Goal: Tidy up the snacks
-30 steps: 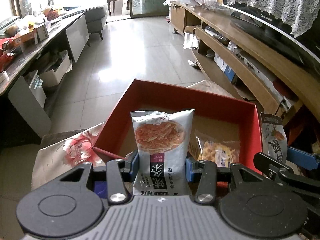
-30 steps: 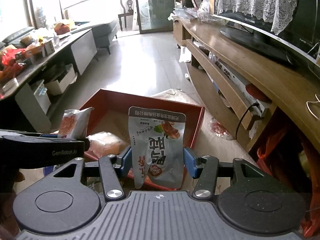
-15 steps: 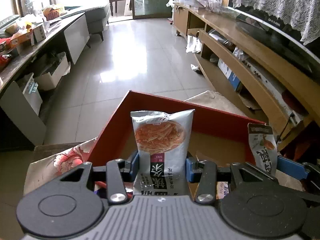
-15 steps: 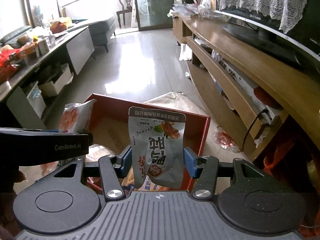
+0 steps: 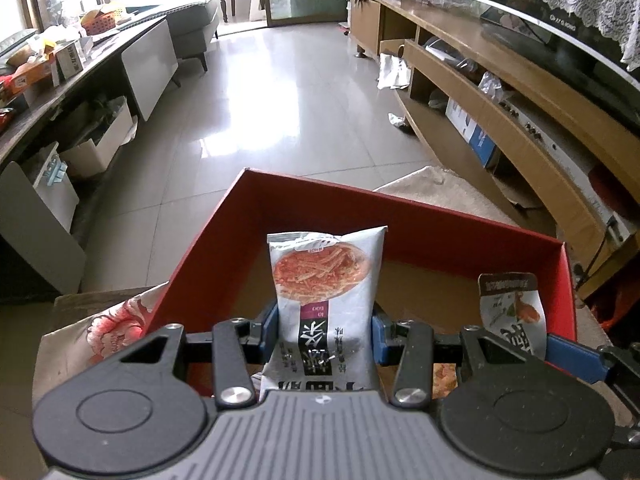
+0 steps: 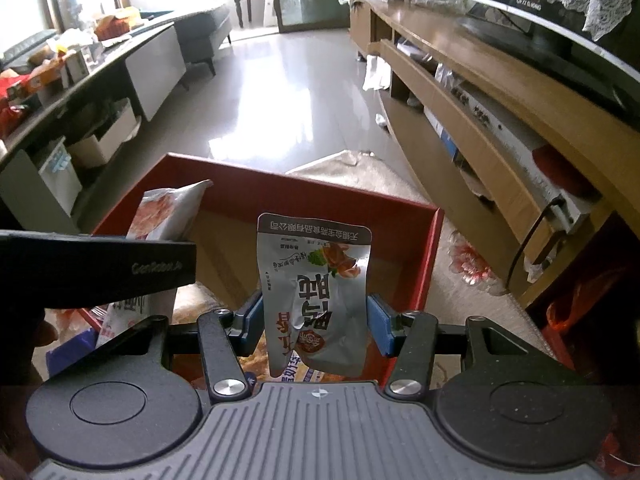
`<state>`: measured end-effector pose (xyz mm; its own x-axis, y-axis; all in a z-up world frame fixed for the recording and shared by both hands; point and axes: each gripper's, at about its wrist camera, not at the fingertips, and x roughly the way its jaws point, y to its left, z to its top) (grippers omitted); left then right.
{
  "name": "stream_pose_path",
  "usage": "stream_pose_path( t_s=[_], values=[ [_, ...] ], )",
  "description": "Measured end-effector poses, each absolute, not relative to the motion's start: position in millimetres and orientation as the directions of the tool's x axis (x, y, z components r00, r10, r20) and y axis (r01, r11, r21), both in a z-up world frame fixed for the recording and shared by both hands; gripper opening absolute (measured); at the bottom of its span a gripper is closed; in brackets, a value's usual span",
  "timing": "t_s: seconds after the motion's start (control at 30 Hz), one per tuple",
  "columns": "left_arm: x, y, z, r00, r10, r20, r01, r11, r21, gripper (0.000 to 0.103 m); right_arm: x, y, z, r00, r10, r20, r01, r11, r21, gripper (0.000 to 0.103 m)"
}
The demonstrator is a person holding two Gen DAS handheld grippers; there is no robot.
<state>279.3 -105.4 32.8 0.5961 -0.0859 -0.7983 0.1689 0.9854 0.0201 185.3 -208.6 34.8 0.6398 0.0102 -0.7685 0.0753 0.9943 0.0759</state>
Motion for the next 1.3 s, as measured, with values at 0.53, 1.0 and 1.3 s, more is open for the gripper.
stream_pose_path(
  t_s=[0.53, 1.0, 1.3],
  values=[
    [282, -110, 23, 0.583, -0.065, -0.810, 0.193, 0.979, 0.061, 0.074, 193, -206, 20, 0.610, 0.011, -0.792, 0.070, 0.995, 0.068, 0.071],
    [260, -94, 45, 0.610, -0.088, -0.788, 0.193, 0.980, 0.040, 0.083, 179, -203, 30, 0.629, -0.007, -0.777, 0.062, 0.997, 0.042, 0.076],
    [240, -82, 58, 0.627, -0.107, -0.772, 0.205, 0.978, 0.031, 0.083, 167, -190, 40, 0.649, 0.004, -0.761, 0.028, 0.999, 0.030, 0.078]
  ],
)
